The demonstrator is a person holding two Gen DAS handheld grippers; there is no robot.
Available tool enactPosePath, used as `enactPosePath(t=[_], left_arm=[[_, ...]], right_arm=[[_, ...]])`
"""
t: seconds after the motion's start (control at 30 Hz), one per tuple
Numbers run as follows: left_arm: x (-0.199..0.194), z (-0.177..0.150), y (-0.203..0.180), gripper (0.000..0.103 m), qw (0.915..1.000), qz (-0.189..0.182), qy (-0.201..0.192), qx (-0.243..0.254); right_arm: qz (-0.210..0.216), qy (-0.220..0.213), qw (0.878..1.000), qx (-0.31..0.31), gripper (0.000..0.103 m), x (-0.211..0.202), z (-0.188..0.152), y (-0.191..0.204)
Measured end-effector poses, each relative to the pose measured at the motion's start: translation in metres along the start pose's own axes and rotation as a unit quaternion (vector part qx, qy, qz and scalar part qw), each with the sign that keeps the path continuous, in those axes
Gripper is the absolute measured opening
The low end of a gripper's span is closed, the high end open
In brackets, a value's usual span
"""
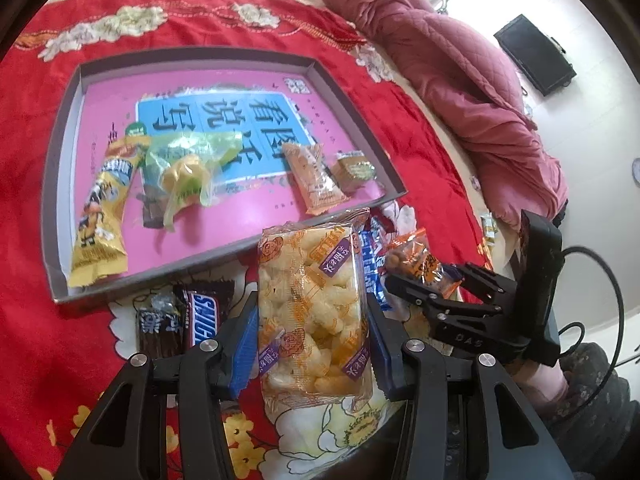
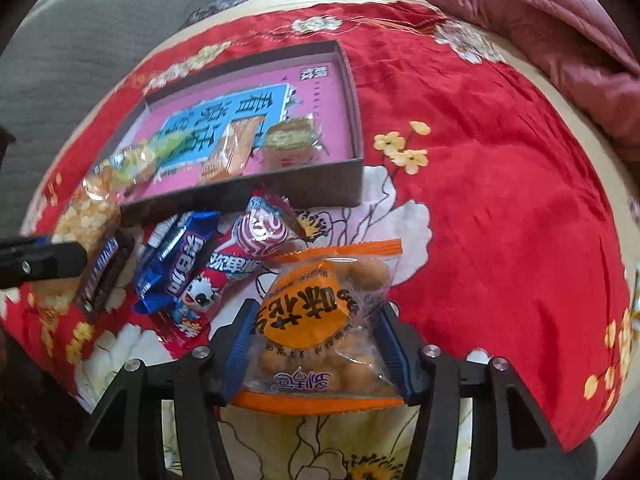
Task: Organize snacks
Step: 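Lift the orange-labelled bag and puff bag and carry them over the box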
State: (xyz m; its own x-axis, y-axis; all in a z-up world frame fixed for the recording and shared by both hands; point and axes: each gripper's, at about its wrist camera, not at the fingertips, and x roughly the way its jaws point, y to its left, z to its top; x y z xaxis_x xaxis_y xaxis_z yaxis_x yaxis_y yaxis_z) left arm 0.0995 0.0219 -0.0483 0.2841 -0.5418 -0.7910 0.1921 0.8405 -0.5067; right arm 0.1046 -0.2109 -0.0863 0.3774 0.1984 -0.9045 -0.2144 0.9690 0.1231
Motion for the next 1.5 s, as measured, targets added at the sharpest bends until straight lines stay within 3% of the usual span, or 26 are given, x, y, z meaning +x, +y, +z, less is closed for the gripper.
enactPosePath(t=[0.23,0.5,1.23,1.5], left_arm=[[-0.009,0.001,-0.001,0.05,0.9999,0.0,-0.014,0.003],[-0.018,0.004,0.0,0.05,0.9994,0.0,-0.034,-0.003],[-0.034,0.016,0.018,0.05,0.9953,0.011,-0.087,-0.04],[-0.029,0.026,0.015,0.05,0.9941,0.027,-0.1,-0.031]], right_arm=[[0.059,-0.023,0.995,0.075,0.057,-0.02,0.006,-0.017],[0.079,-0.067,0.993,0.06,0.057,-0.046,0.024,-0.004],[0.104,-0.087,0.99,0.04,0.057,-0.05,0.037,0.022],[0.107,-0.094,0.989,0.04,0.057,-0.048,0.043,0.023]])
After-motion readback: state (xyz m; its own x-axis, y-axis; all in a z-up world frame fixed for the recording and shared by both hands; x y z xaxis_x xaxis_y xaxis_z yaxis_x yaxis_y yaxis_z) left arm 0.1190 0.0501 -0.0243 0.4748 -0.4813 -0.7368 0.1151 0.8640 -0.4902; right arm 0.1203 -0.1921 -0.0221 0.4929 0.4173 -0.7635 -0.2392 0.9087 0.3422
